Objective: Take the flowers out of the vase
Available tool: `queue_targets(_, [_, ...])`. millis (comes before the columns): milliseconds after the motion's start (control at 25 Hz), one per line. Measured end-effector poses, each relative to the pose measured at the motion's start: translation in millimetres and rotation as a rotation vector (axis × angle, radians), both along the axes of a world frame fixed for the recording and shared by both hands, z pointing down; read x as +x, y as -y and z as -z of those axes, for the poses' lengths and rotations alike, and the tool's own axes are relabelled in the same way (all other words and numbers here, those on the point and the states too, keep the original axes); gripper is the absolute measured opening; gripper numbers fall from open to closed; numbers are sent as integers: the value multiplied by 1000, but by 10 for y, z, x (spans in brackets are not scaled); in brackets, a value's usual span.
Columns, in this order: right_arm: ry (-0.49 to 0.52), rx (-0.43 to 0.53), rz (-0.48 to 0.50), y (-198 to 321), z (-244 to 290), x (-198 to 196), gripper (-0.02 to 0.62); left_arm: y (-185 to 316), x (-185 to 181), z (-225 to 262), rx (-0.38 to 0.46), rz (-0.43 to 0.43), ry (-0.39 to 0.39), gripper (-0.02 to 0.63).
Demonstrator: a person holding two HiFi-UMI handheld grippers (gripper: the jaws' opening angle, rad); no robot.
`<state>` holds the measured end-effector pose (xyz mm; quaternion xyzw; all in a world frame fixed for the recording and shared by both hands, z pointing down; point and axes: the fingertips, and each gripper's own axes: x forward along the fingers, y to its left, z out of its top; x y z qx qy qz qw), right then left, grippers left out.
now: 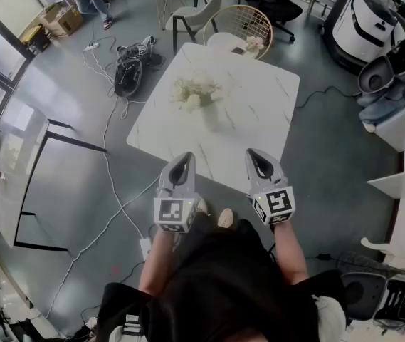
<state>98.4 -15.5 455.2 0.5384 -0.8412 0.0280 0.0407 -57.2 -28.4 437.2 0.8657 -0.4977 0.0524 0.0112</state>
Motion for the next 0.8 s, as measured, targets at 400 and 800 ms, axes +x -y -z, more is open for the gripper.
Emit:
queue_targets(400, [-2,4,17,-52,-3,-70,3,-79,-32,-34,-10,6,9,8])
queue_targets(800, [-23,-4,69,193,-15,-252,5,-6,-202,-41,-14,58,17,8])
